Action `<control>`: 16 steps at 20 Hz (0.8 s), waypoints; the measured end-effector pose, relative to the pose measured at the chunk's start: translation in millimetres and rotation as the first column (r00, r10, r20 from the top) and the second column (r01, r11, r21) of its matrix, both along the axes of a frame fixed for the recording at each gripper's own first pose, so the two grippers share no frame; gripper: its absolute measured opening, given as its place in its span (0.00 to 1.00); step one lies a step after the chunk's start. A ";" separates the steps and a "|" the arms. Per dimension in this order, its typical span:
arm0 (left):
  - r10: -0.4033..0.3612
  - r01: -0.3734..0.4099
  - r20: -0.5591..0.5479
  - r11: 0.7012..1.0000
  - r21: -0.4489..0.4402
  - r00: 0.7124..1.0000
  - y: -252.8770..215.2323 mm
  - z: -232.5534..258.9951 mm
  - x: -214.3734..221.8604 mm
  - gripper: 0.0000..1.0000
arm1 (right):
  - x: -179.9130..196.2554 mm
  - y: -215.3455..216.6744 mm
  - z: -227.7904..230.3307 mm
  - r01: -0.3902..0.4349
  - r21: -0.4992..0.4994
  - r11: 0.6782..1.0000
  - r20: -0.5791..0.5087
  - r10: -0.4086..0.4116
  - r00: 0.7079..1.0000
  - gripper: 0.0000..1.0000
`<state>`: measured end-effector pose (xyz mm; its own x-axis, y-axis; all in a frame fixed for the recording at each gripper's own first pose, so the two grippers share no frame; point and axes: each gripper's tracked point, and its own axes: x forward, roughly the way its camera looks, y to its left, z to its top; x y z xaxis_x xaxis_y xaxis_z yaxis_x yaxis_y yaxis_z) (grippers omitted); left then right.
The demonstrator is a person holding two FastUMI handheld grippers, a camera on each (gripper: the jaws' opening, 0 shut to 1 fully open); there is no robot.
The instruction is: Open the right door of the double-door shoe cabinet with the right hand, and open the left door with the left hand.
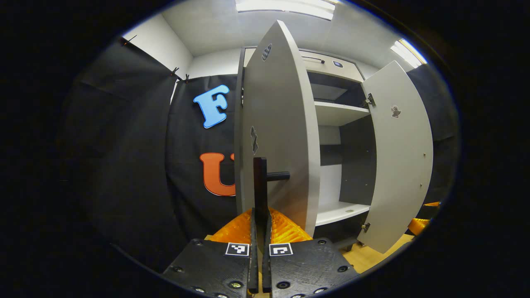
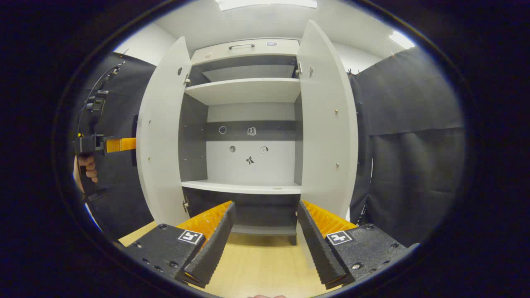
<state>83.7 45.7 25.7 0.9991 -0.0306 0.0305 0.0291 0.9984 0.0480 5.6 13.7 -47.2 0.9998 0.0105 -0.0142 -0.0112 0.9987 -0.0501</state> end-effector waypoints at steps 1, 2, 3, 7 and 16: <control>0.000 0.000 0.004 1.000 -0.006 1.000 4.7 -0.4 0.1 0.03 | 0.9 3.7 1.8 0.000 0.003 1.000 0.008 0.000 1.000 0.94; -0.003 0.003 0.002 1.000 -0.019 1.000 10.2 -2.6 1.6 0.03 | 1.2 7.1 3.2 0.000 0.007 1.000 0.013 0.000 1.000 0.94; -0.004 0.004 -0.002 0.999 -0.036 1.000 15.1 -4.6 2.4 0.03 | 1.4 10.5 4.0 -0.003 0.011 1.000 0.016 0.003 1.000 0.94; 0.051 -0.051 0.007 0.999 0.001 0.999 47.5 -4.7 2.5 0.01 | 2.8 12.2 -0.3 0.012 0.004 1.000 0.004 -0.012 1.000 0.93; -0.065 0.065 0.001 0.997 -0.047 0.998 62.7 -6.9 0.5 0.00 | 1.6 11.3 -17.8 0.036 0.020 0.999 -0.044 -0.035 0.998 0.94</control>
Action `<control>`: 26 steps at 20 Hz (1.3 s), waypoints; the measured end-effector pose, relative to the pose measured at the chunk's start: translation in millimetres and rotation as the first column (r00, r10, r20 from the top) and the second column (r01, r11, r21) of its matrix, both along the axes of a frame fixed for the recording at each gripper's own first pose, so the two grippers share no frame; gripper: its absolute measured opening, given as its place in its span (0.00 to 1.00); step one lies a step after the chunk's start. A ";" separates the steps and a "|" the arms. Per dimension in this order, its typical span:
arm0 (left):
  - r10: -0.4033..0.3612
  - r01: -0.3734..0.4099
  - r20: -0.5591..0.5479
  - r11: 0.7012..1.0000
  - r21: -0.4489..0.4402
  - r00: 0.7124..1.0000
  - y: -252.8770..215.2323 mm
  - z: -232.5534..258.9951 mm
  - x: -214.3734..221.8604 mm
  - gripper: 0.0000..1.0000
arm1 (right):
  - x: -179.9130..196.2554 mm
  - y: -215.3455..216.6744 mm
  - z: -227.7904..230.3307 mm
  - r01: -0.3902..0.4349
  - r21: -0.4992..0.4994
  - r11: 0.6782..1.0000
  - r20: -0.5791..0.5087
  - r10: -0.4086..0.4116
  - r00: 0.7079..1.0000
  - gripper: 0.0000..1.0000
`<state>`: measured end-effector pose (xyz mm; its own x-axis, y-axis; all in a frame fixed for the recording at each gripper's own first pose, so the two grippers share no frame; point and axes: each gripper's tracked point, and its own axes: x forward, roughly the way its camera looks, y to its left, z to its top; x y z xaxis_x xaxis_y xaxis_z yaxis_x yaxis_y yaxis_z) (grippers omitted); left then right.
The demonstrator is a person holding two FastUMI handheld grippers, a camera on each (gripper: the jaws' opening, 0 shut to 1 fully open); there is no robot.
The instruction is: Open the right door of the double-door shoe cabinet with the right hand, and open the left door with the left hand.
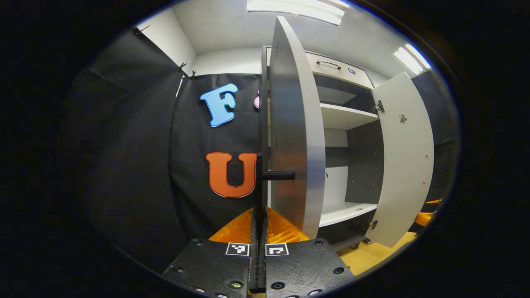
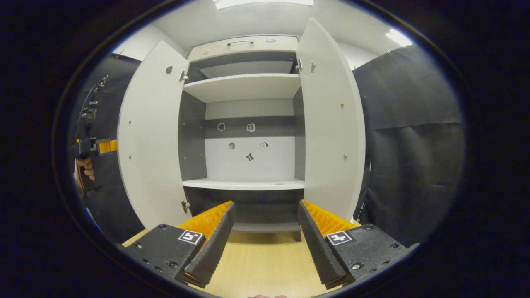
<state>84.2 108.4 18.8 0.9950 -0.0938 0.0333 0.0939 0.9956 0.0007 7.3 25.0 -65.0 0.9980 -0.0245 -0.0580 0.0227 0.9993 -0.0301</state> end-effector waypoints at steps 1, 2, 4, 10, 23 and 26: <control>-0.008 0.008 0.009 1.000 0.021 1.000 2.6 1.2 -6.2 0.00 | 0.5 1.3 -1.1 -0.008 -0.009 1.000 -0.001 0.008 1.000 0.94; -0.022 0.020 0.027 0.999 0.048 0.999 3.2 3.3 -14.6 0.02 | 0.6 2.6 -1.4 -0.015 -0.011 1.000 0.000 0.015 1.000 0.94; -0.006 0.002 0.048 0.997 0.075 0.999 9.0 4.4 -36.7 0.03 | -0.7 5.5 -3.0 -0.036 0.006 0.999 0.011 0.036 0.999 0.94; -0.001 0.002 0.032 0.999 -0.042 0.999 -66.5 -22.3 -97.0 0.00 | -7.9 -9.2 -0.9 -0.041 -0.013 0.999 0.044 0.042 0.998 0.93; 0.044 -0.052 -0.068 0.990 -0.133 0.997 -164.0 -112.9 -74.3 0.95 | -31.6 -64.8 -15.8 0.028 -0.052 0.998 0.060 -0.025 0.998 0.94; 0.058 -0.065 -0.064 0.991 -0.115 0.996 -158.3 -112.6 -75.3 0.95 | -31.9 -61.6 -23.5 0.010 -0.061 0.998 0.053 -0.007 0.999 0.94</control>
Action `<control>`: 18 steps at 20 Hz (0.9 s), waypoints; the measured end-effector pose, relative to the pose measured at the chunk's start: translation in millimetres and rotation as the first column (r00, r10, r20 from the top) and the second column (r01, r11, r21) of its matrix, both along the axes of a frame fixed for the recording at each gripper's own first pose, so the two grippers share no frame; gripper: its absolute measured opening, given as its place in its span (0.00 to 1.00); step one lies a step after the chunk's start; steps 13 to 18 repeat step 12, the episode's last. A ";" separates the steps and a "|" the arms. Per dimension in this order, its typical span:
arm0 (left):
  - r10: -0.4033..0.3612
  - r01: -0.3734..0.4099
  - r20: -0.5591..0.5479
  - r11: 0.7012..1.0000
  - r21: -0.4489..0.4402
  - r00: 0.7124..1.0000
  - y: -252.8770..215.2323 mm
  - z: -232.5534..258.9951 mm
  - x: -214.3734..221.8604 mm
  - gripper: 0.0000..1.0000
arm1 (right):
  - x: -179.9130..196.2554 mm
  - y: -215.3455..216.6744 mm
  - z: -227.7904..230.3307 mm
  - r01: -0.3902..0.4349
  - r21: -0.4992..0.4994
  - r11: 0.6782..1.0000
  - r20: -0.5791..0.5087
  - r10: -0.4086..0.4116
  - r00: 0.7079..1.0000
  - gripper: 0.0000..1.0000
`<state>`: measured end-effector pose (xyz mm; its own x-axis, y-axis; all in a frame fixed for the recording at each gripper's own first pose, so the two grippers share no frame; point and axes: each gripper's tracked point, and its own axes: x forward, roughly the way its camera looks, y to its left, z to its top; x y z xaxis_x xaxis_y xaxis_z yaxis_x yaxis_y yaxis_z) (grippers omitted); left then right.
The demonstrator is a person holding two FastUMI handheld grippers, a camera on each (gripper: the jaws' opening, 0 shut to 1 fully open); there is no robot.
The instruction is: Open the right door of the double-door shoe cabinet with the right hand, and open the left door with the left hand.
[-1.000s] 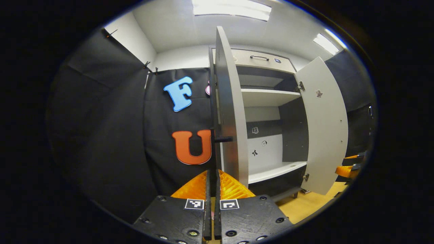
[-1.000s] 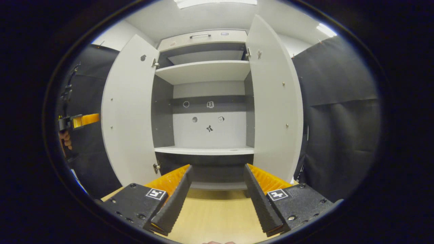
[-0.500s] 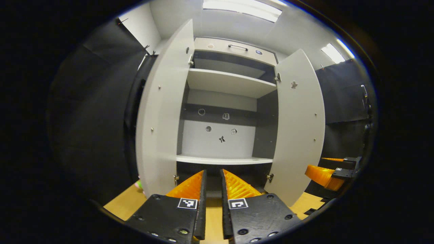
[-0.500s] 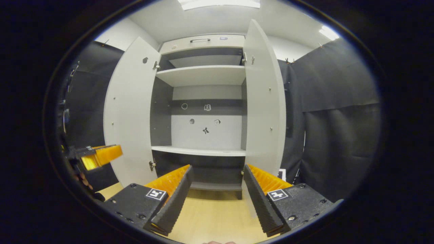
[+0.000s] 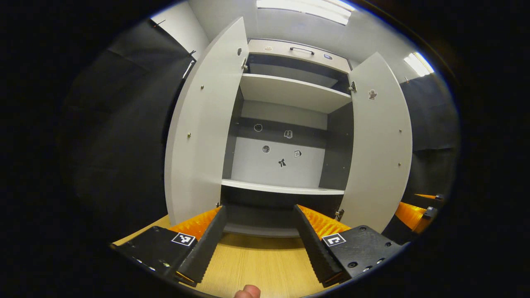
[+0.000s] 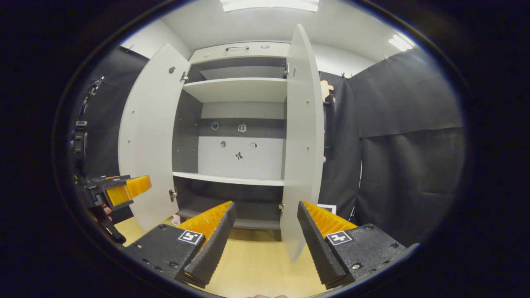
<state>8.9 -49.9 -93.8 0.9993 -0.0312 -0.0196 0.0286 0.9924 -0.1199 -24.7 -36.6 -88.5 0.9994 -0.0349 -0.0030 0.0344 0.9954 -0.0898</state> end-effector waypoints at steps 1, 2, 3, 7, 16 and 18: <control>0.009 -0.009 0.007 1.000 0.005 1.000 2.6 1.2 -2.3 0.95 | 0.0 0.6 -1.0 -0.004 0.000 1.000 0.000 0.004 1.000 0.94; 0.017 -0.017 0.014 1.000 0.007 1.000 4.2 3.1 -2.7 0.95 | -0.2 1.6 -2.4 -0.008 0.003 1.000 -0.003 0.008 1.000 0.94; 0.020 -0.020 0.023 1.000 0.007 1.000 4.8 5.4 -4.6 0.95 | 0.1 3.0 -2.8 -0.013 0.010 1.000 -0.004 0.013 1.000 0.94; 0.027 -0.028 0.038 0.999 0.023 0.999 5.3 9.8 -10.0 0.95 | -1.2 5.2 -1.6 -0.023 0.034 0.999 0.000 0.023 1.000 0.94; 0.026 -0.028 0.043 0.999 0.036 0.999 2.8 12.6 -13.9 0.95 | -4.3 3.3 5.7 -0.019 0.047 0.999 0.018 0.018 1.000 0.94; 0.026 -0.028 0.043 0.999 0.036 0.999 2.8 12.6 -13.9 0.95 | -4.3 3.3 5.7 -0.019 0.047 0.999 0.018 0.018 1.000 0.94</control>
